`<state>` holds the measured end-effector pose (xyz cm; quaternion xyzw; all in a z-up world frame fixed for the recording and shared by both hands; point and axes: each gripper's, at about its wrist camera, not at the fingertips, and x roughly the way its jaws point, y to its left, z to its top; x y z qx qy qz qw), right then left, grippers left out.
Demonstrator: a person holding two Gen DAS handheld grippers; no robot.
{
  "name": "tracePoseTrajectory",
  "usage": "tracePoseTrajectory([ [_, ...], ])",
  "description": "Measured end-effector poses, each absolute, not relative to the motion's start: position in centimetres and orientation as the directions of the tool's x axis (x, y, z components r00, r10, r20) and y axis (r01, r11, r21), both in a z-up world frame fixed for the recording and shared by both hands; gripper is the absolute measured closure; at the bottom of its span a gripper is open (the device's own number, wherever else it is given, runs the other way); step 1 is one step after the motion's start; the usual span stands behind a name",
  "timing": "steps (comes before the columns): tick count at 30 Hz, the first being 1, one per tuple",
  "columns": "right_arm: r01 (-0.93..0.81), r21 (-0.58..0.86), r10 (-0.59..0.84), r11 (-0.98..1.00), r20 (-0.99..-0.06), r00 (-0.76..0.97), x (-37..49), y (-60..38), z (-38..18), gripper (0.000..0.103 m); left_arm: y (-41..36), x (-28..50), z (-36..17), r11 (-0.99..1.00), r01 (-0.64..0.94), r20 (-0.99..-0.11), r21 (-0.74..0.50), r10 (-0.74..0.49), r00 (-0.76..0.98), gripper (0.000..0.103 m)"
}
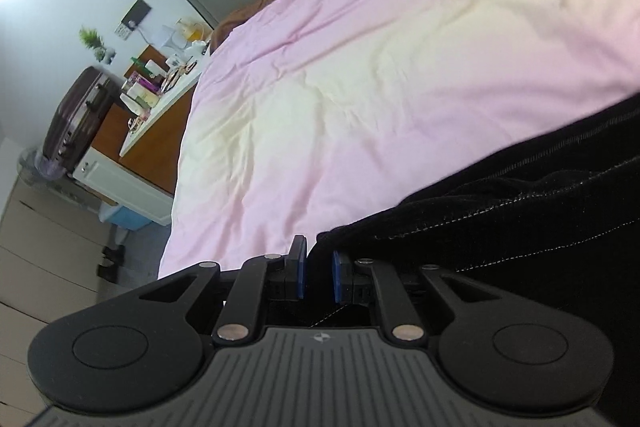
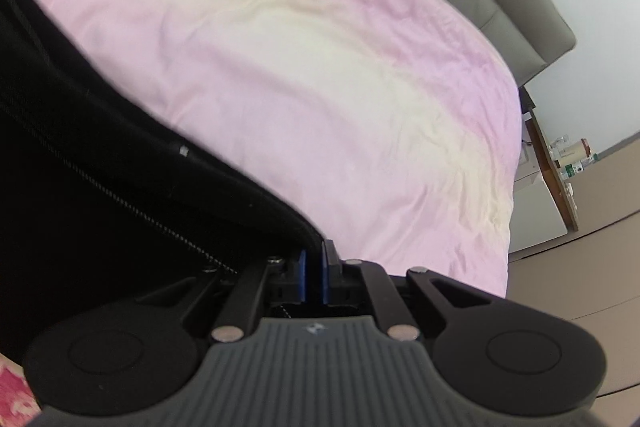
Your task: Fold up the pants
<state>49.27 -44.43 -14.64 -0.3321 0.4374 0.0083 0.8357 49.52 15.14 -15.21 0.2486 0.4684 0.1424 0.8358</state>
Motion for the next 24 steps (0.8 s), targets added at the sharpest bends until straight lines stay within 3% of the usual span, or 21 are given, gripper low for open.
tracePoseTrajectory([
  [4,-0.272,-0.472,-0.259,0.838,-0.785,0.563,52.3,-45.6,-15.3,0.103,15.4,52.9,-16.6,0.847,-0.012,-0.732,0.532,0.467,0.496,0.088],
  [13,-0.247,-0.537,-0.363,0.806,-0.780,0.510,57.3,-43.8,-21.4,0.103,15.3,56.4,-21.1,0.851,-0.078,-0.750,0.519,0.497,0.437,0.086],
  [19,-0.226,-0.565,-0.395,0.794,-0.761,0.515,57.6,-43.2,-23.1,0.098,15.6,55.9,-21.3,0.844,-0.061,-0.743,0.532,0.501,0.444,0.054],
  [20,-0.221,-0.561,-0.394,0.798,-0.762,0.514,57.5,-43.3,-22.9,0.094,16.0,55.8,-20.8,0.859,-0.060,-0.756,0.508,0.479,0.446,0.045],
  [22,-0.202,-0.568,-0.401,0.798,-0.750,0.526,57.0,-43.5,-22.1,0.069,16.9,55.3,-19.2,0.888,-0.085,-0.766,0.453,0.436,0.472,0.035],
  [23,-0.188,-0.571,-0.400,0.799,-0.739,0.543,56.7,-43.5,-21.4,0.047,17.1,55.0,-18.2,0.897,-0.100,-0.763,0.431,0.422,0.490,0.031],
  [24,-0.174,-0.566,-0.393,0.806,-0.730,0.560,56.3,-43.5,-20.7,0.039,17.3,54.6,-17.1,0.903,-0.113,-0.758,0.414,0.411,0.506,0.031],
])
